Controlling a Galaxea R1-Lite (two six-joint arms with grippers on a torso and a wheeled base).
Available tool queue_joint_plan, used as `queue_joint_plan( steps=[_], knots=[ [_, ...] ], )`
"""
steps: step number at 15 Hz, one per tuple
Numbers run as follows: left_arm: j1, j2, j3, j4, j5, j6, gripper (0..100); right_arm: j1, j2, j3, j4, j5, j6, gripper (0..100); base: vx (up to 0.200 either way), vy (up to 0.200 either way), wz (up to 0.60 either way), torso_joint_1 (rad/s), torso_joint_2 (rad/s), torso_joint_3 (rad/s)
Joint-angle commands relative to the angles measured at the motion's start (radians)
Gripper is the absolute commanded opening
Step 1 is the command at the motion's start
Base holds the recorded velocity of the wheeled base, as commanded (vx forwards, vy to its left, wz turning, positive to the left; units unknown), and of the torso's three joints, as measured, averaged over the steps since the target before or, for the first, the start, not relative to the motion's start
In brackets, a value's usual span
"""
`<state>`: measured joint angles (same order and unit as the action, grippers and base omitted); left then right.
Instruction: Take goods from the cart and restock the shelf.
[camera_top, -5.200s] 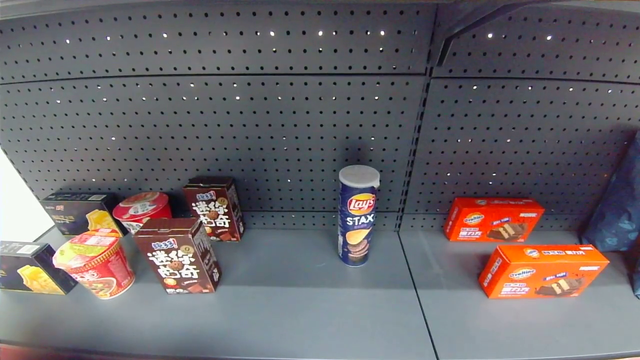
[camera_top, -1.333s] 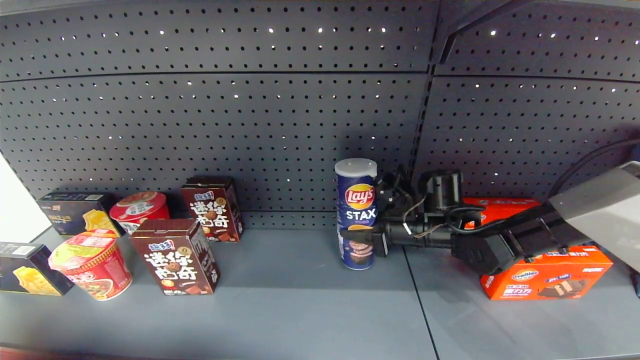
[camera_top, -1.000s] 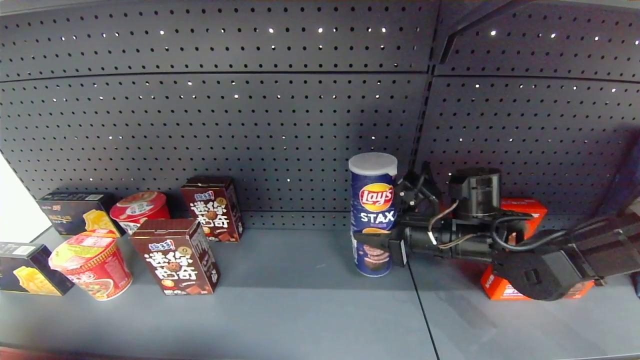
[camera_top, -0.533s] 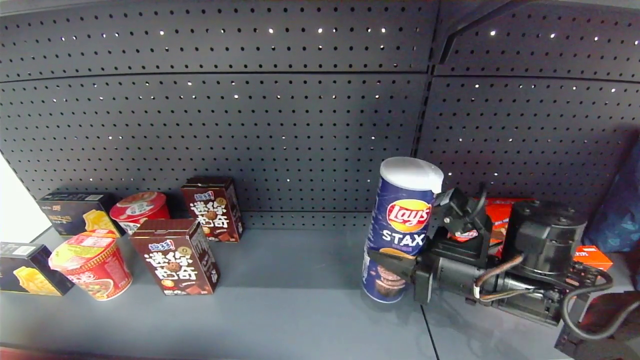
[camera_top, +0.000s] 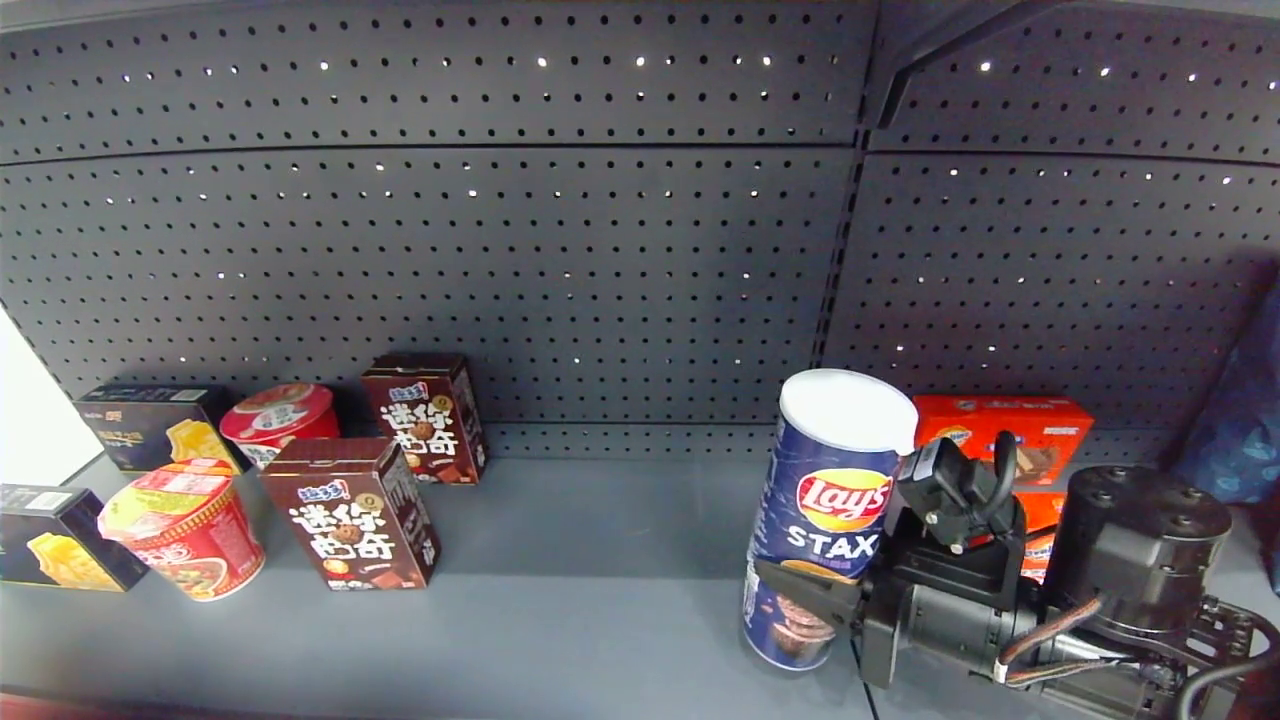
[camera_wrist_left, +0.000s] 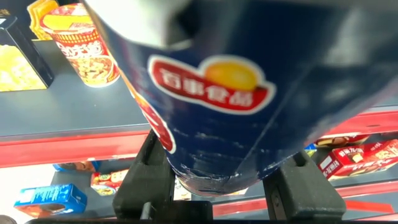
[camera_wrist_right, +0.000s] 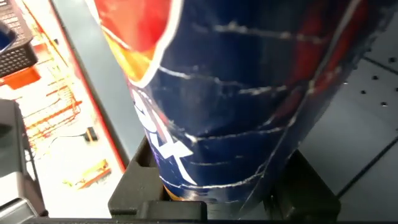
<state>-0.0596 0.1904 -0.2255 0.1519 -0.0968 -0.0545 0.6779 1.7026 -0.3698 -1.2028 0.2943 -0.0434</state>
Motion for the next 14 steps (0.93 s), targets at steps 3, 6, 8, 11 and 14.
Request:
queue_joint_plan(
  steps=[3,6,8,11,14],
  knots=[
    [0.0,0.003,-0.008,0.0,0.0,-0.001,0,0.034,0.009,0.023,0.0,0.0,0.0,0,0.0,0.0,0.0,0.0,0.0,0.0],
    [0.0,0.003,-0.008,0.0,0.0,-0.001,0,0.034,0.019,0.043,0.0,0.003,-0.001,0,0.0,0.0,0.0,0.0,0.0,0.0],
    [0.0,0.003,-0.008,0.0,0.0,-0.001,0,0.034,0.039,0.035,0.0,0.003,-0.004,0,0.0,0.0,0.0,0.0,0.0,0.0],
    [0.0,0.003,-0.006,0.0,0.0,-0.001,0,0.034,0.098,0.023,-0.052,0.003,-0.006,0,0.0,0.0,0.0,0.0,0.0,0.0],
    [0.0,0.003,-0.006,0.0,-0.001,-0.001,0,0.037,0.14,0.012,-0.084,0.003,-0.006,0,0.0,0.0,0.0,0.0,0.0,0.0]
  ],
)
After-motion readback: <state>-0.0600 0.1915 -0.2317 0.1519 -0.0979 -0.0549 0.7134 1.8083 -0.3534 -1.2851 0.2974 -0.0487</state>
